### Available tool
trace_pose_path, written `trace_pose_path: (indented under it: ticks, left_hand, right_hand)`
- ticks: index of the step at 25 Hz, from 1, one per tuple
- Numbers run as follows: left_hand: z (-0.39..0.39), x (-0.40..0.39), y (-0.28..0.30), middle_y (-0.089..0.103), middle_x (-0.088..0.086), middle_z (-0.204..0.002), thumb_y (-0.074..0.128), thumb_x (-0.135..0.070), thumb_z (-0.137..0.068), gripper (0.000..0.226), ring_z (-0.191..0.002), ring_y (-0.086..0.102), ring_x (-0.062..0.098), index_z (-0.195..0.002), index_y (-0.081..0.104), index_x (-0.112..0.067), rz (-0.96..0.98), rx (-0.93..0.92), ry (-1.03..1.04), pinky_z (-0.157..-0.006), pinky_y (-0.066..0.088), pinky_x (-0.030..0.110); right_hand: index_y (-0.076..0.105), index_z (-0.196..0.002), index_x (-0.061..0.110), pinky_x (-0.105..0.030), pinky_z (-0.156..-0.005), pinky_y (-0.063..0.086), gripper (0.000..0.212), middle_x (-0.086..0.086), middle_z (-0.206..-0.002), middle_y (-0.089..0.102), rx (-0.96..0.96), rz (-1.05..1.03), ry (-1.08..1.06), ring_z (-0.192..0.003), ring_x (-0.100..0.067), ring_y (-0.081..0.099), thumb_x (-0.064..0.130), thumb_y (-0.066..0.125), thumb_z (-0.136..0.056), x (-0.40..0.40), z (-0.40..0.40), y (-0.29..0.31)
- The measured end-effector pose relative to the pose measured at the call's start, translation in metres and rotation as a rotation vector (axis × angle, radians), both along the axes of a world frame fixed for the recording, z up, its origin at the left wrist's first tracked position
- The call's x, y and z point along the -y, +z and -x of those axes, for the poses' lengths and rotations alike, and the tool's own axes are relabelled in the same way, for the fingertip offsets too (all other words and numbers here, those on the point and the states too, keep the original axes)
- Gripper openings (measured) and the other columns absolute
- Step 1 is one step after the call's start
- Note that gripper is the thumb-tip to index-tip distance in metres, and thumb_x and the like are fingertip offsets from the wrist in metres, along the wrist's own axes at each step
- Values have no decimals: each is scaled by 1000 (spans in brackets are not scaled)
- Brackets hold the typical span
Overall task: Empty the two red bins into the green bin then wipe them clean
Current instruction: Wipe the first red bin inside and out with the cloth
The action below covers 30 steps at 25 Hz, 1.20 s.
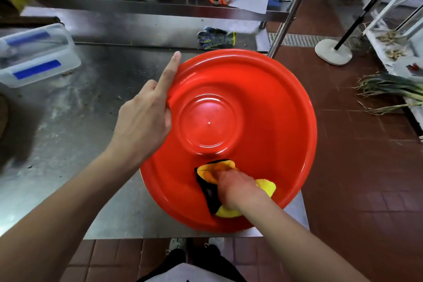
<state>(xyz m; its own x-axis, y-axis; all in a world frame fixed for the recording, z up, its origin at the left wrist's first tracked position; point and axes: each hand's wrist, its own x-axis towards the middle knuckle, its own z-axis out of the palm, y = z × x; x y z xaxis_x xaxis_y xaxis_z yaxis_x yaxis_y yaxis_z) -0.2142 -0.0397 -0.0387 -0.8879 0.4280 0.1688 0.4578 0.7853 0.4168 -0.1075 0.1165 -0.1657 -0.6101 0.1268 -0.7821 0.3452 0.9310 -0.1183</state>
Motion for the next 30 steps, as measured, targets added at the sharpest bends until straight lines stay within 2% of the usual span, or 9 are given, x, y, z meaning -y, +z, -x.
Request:
trace_pose_path:
  ticks: [3, 5, 8, 11, 19, 22, 25, 27, 30]
  left_hand:
    - [3, -9, 1, 49, 6, -94, 52, -5, -90, 95, -75, 58, 41, -158, 1, -48, 10, -31, -7, -68, 50, 51]
    - [5, -14, 2, 49, 5, -93, 52, -6, -90, 95, -73, 57, 39, -158, 1, -48, 25, -48, -16, -66, 50, 52]
    - [8, -19, 2, 48, 5, -90, 53, -7, -90, 95, -72, 57, 38, -158, 1, -50, 52, -71, -21, -65, 51, 52]
    - [7, -22, 3, 46, 4, -87, 51, -7, -90, 95, -69, 55, 36, -157, 1, -51, 61, -68, -11, -65, 50, 52]
    - [12, -22, -4, 43, 1, -104, 57, -6, -85, 101, -73, 52, 31, -160, 2, -44, 21, -100, 25, -60, 48, 46]
    - [10, -24, -10, 46, 4, -115, 61, -4, -84, 92, -79, 56, 31, -159, 18, -33, -41, -121, 78, -61, 46, 44]
    - [13, -23, -13, 51, 4, -122, 66, -12, -87, 67, -93, 62, 33, -147, 38, -26, -63, -152, 128, -67, 51, 45]
    - [13, -21, -15, 52, 3, -121, 67, -20, -91, 57, -96, 62, 31, -142, 42, -24, -74, -155, 128, -71, 49, 42]
    - [11, -19, -19, 52, 3, -121, 67, -25, -91, 61, -102, 59, 26, -145, 39, -23, -146, -125, 133, -77, 44, 36]
  right_hand:
    - [31, -148, 53, -46, -119, 31, 79, 18, -159, 24, 32, 71, -13, -149, -19, 29, 23, 60, -81, -14, 25, -26]
    - [37, -142, 55, -39, -120, 31, 81, 23, -156, 26, 27, 123, 29, -145, -8, 30, 15, 58, -74, -21, 39, -37]
    - [48, -134, 46, -31, -111, 39, 67, 13, -150, 40, -34, 113, -35, -138, -14, 45, 8, 57, -80, -22, 51, -52]
    - [52, -129, 52, -33, -110, 39, 62, 10, -146, 47, -78, 123, -109, -133, -21, 52, 15, 56, -79, -19, 60, -57]
    - [39, -144, 56, -38, -115, 36, 74, 14, -161, 32, -66, 127, 10, -145, -20, 39, 11, 56, -87, -33, 72, -63]
    - [41, -145, 51, -34, -115, 35, 72, 19, -160, 31, -53, 134, 4, -144, -14, 39, 9, 52, -87, -36, 74, -70]
    - [47, -143, 43, -30, -115, 34, 68, 22, -155, 37, -44, 137, 17, -139, -6, 43, 8, 48, -85, -38, 78, -76]
    - [47, -145, 37, -32, -120, 30, 65, 24, -154, 37, -15, 146, 25, -139, -5, 42, 7, 43, -87, -40, 82, -79]
    - [52, -140, 45, -36, -119, 29, 73, 26, -152, 40, 11, 162, 44, -142, -7, 39, 13, 35, -76, -46, 87, -88]
